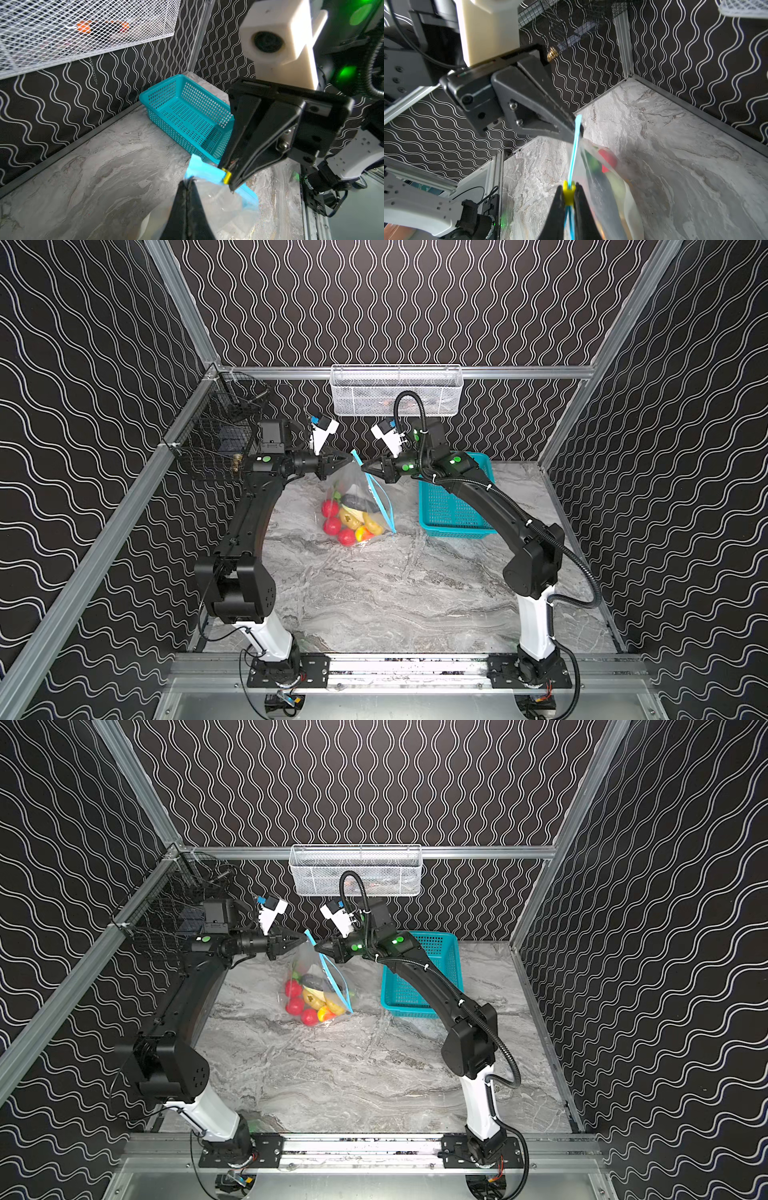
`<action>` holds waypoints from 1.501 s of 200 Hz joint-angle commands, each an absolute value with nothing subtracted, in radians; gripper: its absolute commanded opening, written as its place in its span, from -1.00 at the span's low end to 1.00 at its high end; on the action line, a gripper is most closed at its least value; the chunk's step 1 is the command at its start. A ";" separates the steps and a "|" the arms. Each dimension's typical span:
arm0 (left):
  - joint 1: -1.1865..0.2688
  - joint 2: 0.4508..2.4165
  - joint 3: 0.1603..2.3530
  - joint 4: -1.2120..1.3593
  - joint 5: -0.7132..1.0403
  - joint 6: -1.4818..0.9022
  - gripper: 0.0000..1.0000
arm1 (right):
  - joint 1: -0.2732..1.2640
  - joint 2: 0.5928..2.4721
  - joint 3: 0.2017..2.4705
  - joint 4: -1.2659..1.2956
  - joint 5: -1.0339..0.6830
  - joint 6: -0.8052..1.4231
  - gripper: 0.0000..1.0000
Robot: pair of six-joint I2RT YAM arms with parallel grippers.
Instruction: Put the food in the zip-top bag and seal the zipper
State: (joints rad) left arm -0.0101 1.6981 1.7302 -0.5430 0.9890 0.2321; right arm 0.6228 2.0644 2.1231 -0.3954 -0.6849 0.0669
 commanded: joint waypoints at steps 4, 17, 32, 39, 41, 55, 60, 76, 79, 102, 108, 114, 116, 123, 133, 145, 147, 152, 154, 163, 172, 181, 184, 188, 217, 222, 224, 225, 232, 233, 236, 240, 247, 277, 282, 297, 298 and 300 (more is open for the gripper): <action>-0.007 1.706 1.756 -0.517 0.932 0.206 -1.00 | 0.624 2.043 2.104 -0.414 -0.675 0.061 -0.81; -0.004 1.709 1.762 -0.521 0.921 0.197 -1.00 | 0.624 2.038 2.095 -0.418 -0.659 0.064 -0.82; 0.000 1.712 1.766 -0.513 0.900 0.166 -1.00 | 0.624 2.034 2.082 -0.426 -0.626 0.073 -0.84; 0.001 1.715 1.770 -0.511 0.900 0.152 -1.00 | 0.624 2.030 2.072 -0.427 -0.616 0.076 -0.84; 0.002 1.715 1.771 -0.511 0.902 0.148 -1.00 | 0.624 2.029 2.069 -0.427 -0.614 0.078 -0.84; 0.003 1.722 1.783 -0.510 0.900 0.125 -1.00 | 0.626 2.017 2.044 -0.421 -0.605 0.083 -0.84; 0.003 1.724 1.786 -0.507 0.898 0.114 -1.00 | 0.626 2.012 2.036 -0.420 -0.600 0.084 -0.84; 0.003 1.727 1.793 -0.502 0.893 0.091 -1.00 | 0.626 1.998 2.015 -0.420 -0.582 0.084 -0.85; 0.003 1.727 1.793 -0.500 0.891 0.085 -1.00 | 0.626 1.997 2.010 -0.420 -0.580 0.083 -0.86; 0.003 1.719 1.786 -0.478 0.869 0.050 -1.00 | 0.626 1.978 1.975 -0.413 -0.561 0.084 -0.88; 0.003 1.714 1.781 -0.471 0.863 0.045 -1.00 | 0.626 1.973 1.968 -0.413 -0.556 0.084 -0.88; 0.003 1.710 1.777 -0.462 0.854 0.038 -1.00 | 0.626 1.970 1.961 -0.414 -0.551 0.084 -0.88; 0.003 1.708 1.775 -0.460 0.853 0.035 -1.00 | 0.626 1.968 1.959 -0.414 -0.549 0.084 -0.88; 0.003 1.702 1.772 -0.452 0.841 0.027 -1.00 | 0.626 1.964 1.950 -0.413 -0.545 0.084 -0.88; 0.003 1.697 1.772 -0.445 0.821 0.007 -1.00 | 0.626 1.957 1.936 -0.413 -0.541 0.083 -0.89; 0.003 1.698 1.783 -0.454 0.814 -0.014 -1.00 | 0.626 1.946 1.915 -0.409 -0.535 0.084 -0.92; 0.004 1.698 1.785 -0.457 0.815 -0.016 -1.00 | 0.625 1.945 1.911 -0.408 -0.533 0.084 -0.92; 0.003 1.700 1.790 -0.464 0.818 -0.020 -1.00 | 0.625 1.939 1.900 -0.404 -0.532 0.086 -0.92; 0.003 1.701 1.793 -0.466 0.820 -0.021 -1.00 | 0.626 1.937 1.895 -0.403 -0.531 0.086 -0.92; 0.003 1.703 1.798 -0.472 0.822 -0.029 -1.00 | 0.626 1.925 1.872 -0.394 -0.528 0.088 -0.92; 0.003 1.702 1.798 -0.471 0.824 -0.037 -1.00 | 0.626 1.914 1.849 -0.382 -0.525 0.092 -0.92; 0.004 1.701 1.800 -0.468 0.826 -0.040 -1.00 | 0.625 1.905 1.832 -0.375 -0.525 0.092 -0.92; 0.004 1.701 1.800 -0.467 0.824 -0.042 -1.00 | 0.626 1.904 1.827 -0.374 -0.524 0.092 -0.92; 0.003 1.700 1.801 -0.464 0.822 -0.044 -1.00 | 0.626 1.904 1.821 -0.372 -0.523 0.094 -0.92; 0.006 1.698 1.815 -0.465 0.807 -0.057 -1.00 | 0.626 1.866 1.773 -0.361 -0.513 0.097 -0.92; 0.006 1.698 1.818 -0.465 0.805 -0.060 -1.00 | 0.626 1.863 1.766 -0.359 -0.512 0.097 -0.92; 0.006 1.697 1.819 -0.465 0.805 -0.061 -1.00 | 0.626 1.860 1.764 -0.359 -0.511 0.097 -0.92; 0.006 1.698 1.819 -0.465 0.805 -0.062 -1.00 | 0.626 1.859 1.762 -0.359 -0.511 0.097 -0.92; 0.006 1.698 1.822 -0.465 0.805 -0.065 -1.00 | 0.626 1.855 1.750 -0.358 -0.509 0.098 -0.92; 0.006 1.698 1.822 -0.465 0.804 -0.066 -1.00 | 0.626 1.855 1.749 -0.357 -0.509 0.098 -0.92; 0.005 1.698 1.822 -0.465 0.805 -0.067 -1.00 | 0.626 1.852 1.743 -0.356 -0.509 0.099 -0.92; 0.005 1.698 1.823 -0.463 0.805 -0.066 -1.00 | 0.626 1.849 1.736 -0.353 -0.507 0.101 -0.92; 0.005 1.698 1.825 -0.462 0.804 -0.068 -1.00 | 0.626 1.845 1.723 -0.349 -0.508 0.105 -0.90; 0.006 1.701 1.843 -0.468 0.782 -0.070 -1.00 | 0.627 1.829 1.687 -0.366 -0.512 0.104 -0.90; 0.006 1.701 1.846 -0.468 0.779 -0.069 -1.00 | 0.627 1.825 1.681 -0.368 -0.510 0.105 -0.90; 0.006 1.701 1.851 -0.468 0.775 -0.070 -1.00 | 0.629 1.807 1.649 -0.362 -0.503 0.110 -0.90; 0.006 1.701 1.851 -0.468 0.775 -0.069 -1.00 | 0.629 1.805 1.647 -0.361 -0.502 0.110 -0.90; 0.006 1.701 1.851 -0.468 0.776 -0.069 -1.00 | 0.629 1.804 1.643 -0.361 -0.502 0.111 -0.90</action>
